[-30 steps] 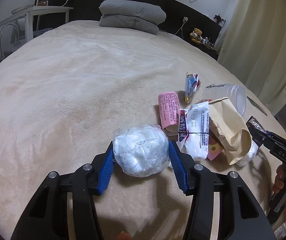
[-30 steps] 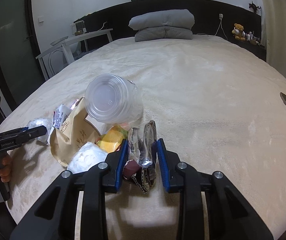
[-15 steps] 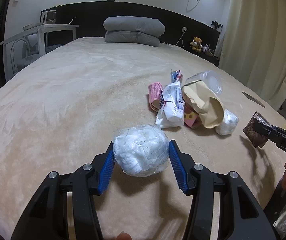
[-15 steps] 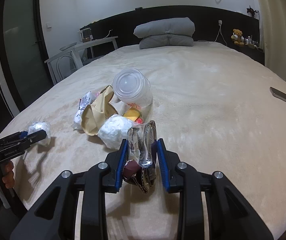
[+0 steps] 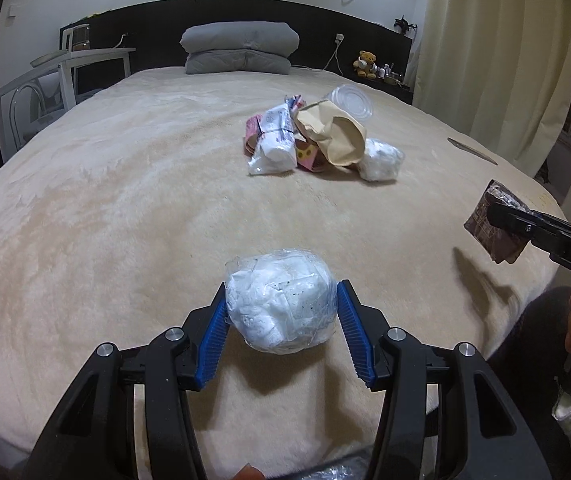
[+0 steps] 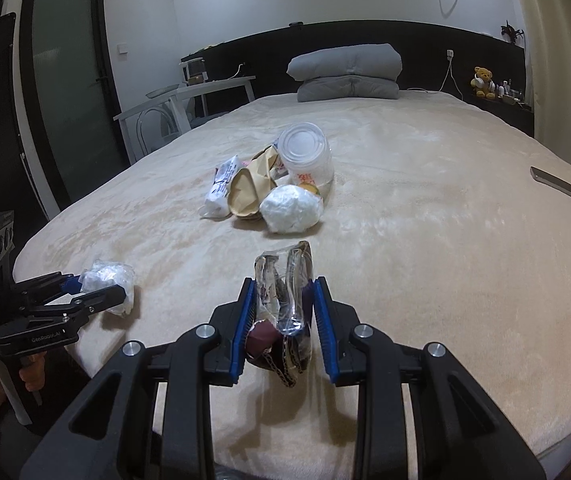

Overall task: Collect trash
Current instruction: 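Lift both held items off the bed and carry them toward the floor bag, then open the left tool over the clear bag while the right tool releases the wrapper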

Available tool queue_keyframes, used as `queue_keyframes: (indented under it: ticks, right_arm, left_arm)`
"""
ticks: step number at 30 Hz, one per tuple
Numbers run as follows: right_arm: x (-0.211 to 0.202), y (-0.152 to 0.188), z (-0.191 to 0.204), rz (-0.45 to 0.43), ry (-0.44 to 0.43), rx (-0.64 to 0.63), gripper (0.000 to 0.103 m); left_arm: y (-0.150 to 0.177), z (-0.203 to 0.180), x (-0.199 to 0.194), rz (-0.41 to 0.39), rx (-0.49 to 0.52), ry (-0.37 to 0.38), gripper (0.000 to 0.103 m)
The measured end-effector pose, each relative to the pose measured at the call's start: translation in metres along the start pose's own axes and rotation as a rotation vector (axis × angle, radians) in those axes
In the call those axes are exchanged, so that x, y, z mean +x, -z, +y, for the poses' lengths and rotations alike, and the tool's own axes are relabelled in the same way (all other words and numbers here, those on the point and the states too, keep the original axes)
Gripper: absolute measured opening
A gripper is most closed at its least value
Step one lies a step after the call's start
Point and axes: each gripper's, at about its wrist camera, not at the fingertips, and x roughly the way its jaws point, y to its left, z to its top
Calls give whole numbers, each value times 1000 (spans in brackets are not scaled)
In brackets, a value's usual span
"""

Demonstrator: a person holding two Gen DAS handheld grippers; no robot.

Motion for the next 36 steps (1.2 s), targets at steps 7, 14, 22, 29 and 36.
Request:
queue_keyframes:
  ticks: [7,14,22,29,36]
  right_arm:
    - [-21,27,19,45,-29,-31,31]
    - [-27,59,31,152,-102,-17,31]
    - [-14,106,43,360,-103,59,31]
    - [23,137,43,581,-93,168,31]
    - [57,167,33,772,-41,274,31]
  left_arm:
    - [31,-29,-17,57,33,16,52]
    - [62,-50,-25,130,21,16,52]
    - [103,-67,-19,278,-50,31,52]
    - [132,-64,15,483,-111,-6,52]
    - [166,-57,59,705,-174,-39,52]
